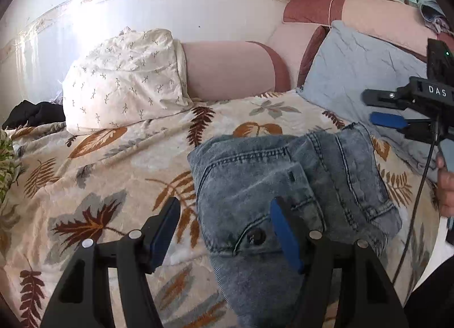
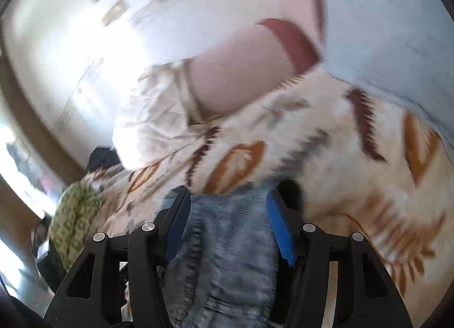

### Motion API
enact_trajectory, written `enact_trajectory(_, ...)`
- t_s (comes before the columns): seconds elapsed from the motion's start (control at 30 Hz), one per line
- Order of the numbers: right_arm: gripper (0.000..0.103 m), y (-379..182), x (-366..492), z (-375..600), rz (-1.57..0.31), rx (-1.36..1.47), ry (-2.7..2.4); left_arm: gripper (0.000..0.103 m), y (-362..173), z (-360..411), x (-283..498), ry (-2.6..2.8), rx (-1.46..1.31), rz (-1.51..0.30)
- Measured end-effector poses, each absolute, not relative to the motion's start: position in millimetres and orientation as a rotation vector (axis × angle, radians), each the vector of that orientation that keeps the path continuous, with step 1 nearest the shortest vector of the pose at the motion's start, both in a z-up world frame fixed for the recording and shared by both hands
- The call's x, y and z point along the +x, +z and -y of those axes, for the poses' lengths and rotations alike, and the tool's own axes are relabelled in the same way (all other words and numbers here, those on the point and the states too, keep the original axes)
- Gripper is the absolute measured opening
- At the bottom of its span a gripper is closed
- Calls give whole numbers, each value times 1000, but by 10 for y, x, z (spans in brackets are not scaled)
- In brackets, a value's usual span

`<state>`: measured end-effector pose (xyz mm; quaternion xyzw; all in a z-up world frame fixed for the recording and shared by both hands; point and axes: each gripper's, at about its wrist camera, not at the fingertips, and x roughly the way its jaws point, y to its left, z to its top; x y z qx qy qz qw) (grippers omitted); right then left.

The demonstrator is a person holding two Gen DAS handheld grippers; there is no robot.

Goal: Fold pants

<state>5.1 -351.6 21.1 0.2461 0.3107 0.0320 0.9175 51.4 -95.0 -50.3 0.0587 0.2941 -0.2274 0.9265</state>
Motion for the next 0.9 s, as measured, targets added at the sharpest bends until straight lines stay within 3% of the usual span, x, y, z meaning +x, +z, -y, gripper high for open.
enact_trajectory(0.37, 56, -413, 515, 3414, -936, 447, -91, 70, -727, 1256, 772, -477, 155, -711)
enact_trajectory(0.4, 60, -498, 527, 3443, -962, 470, -99, 73, -753, 1295, 776, -467, 186, -722)
enact_trajectory(0.43, 72, -556, 549, 3453, -985, 471, -111, 74, -786, 1335, 779, -447, 225, -741)
enact_trajectory(0.5, 85, -650, 564, 3436, -1025, 441, -156, 74, -802, 1337, 786, -434, 225, -764)
enact_trajectory(0.53, 86, -676, 568, 3420, -1035, 432, -154, 75, -787, 1315, 791, -433, 210, -774)
enact_trajectory(0.8, 81, -260, 350, 3237, -914, 300, -166, 76, -452, 936, 806, -343, 149, -780)
enact_trajectory(0.87, 73, -106, 188, 3176, -852, 287, -135, 76, -426, 836, 767, -306, 171, -774)
enact_trajectory(0.9, 60, -52, 101, 3139, -840, 280, -124, 76, -434, 791, 725, -295, 176, -776)
